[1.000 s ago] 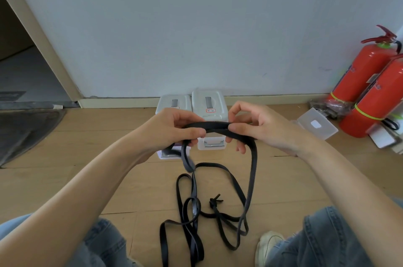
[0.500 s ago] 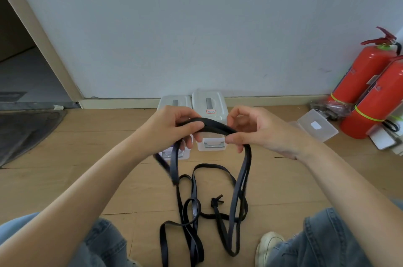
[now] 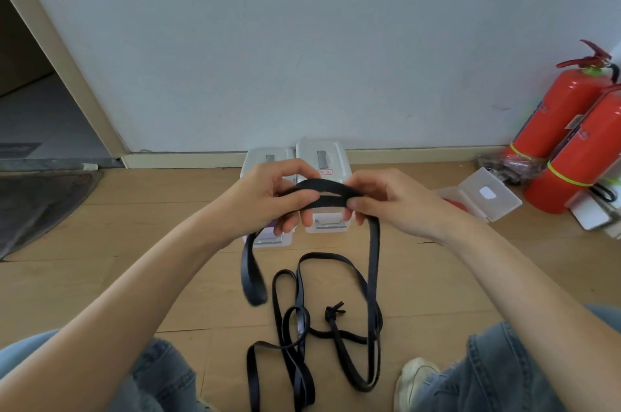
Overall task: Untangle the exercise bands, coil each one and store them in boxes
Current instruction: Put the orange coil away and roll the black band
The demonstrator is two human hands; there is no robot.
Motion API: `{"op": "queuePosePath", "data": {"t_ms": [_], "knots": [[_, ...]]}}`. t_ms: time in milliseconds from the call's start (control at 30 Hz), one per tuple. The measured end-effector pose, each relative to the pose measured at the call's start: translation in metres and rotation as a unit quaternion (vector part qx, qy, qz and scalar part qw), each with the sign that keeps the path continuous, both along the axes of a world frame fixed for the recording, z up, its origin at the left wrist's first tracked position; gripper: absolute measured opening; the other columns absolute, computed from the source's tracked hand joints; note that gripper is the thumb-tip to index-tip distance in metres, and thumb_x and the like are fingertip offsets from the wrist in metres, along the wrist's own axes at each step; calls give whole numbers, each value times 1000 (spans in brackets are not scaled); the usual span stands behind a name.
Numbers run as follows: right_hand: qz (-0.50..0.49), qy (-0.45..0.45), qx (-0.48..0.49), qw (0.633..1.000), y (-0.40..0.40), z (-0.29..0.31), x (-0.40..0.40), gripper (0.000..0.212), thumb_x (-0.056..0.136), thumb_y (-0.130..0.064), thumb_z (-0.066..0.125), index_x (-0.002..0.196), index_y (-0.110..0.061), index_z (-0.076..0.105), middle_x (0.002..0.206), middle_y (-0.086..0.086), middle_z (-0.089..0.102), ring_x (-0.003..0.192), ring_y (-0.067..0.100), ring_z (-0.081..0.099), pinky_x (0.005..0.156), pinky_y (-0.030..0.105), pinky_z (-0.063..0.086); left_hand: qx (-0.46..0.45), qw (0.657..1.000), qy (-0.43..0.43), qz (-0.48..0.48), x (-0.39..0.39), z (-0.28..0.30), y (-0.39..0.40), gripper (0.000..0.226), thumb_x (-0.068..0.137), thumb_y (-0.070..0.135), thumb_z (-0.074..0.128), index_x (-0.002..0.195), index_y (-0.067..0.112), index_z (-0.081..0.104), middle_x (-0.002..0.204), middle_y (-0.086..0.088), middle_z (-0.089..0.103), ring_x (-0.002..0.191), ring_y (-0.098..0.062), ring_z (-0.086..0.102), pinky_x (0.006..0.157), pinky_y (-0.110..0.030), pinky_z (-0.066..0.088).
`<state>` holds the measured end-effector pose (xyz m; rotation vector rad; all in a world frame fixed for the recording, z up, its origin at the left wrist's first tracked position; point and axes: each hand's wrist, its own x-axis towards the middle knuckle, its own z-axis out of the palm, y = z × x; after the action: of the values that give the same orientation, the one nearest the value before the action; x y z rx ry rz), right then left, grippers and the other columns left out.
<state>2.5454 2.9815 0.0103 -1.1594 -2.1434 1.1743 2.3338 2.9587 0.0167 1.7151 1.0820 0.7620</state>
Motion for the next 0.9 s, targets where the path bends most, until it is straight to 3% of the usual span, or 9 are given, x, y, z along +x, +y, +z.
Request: {"op": "queuePosePath", "data": {"t_ms": [100,233,267,333,433,533,667,767,900], "knots": [[-87,-41,63,993,5,2,5,16,95,-10,46,93,-19,59,73,-8,61,68,11,59,71,30,49,-35,999,32,2,-3,-3,3,6,92,9,53,97,10,53,74,-6,70,51,-11,59,50,-18,49],[-133,-132,86,978,12,-2,17,13,96,-14,46,95,-21,57,79,-6,61,64,11,53,54,12,39,-81,996,41,-8,-17,-3,3,7,90,8,56,89,10,50,69,-2,71,53,-5,61,48,-10,44],[-105,-172,70,977,12,-5,19,11,94,-14,50,95,-22,57,86,-6,61,70,10,55,58,10,40,-89,995,29,-16,-18,-3,2,6,90,8,56,89,11,51,69,-2,70,54,-5,61,49,-10,43],[-35,-202,19,979,8,-12,15,22,88,-19,62,107,-27,54,108,-11,59,100,4,55,84,12,42,-86,996,26,-29,-14,-5,1,5,90,9,57,89,12,53,74,-8,69,60,-10,60,55,-16,48],[67,-79,-104,989,-3,-15,-5,50,81,-26,71,126,-28,48,128,-11,56,116,-7,49,94,10,38,-76,994,38,-74,0,-12,-1,3,89,4,57,90,7,55,72,-7,64,58,-11,50,55,-19,44],[113,-41,-131,984,-8,-15,-14,25,88,-18,61,112,-11,61,108,-2,69,104,8,62,94,21,47,-97,994,8,-52,-2,-14,1,5,90,7,55,93,6,59,61,5,59,52,-6,47,52,-16,43],[-54,-19,-37,998,2,-4,2,10,92,-23,55,89,-16,62,77,-6,65,77,8,63,72,16,48,-205,972,-98,-68,-26,-15,6,22,90,24,55,101,8,64,69,2,62,61,-10,54,63,-20,48],[-134,6,-12,991,8,-5,11,12,93,-18,54,89,-10,61,76,5,63,71,13,61,78,30,48,-278,930,-200,-132,-35,-16,5,38,85,29,64,114,4,62,75,0,60,73,-16,60,71,-25,51],[-187,46,-29,981,9,-11,12,11,94,-16,52,85,-17,60,79,5,63,70,14,64,85,37,52,-302,918,-206,-154,-36,-18,6,46,82,19,67,123,2,56,99,-6,66,108,-29,61,85,-29,51]]}}
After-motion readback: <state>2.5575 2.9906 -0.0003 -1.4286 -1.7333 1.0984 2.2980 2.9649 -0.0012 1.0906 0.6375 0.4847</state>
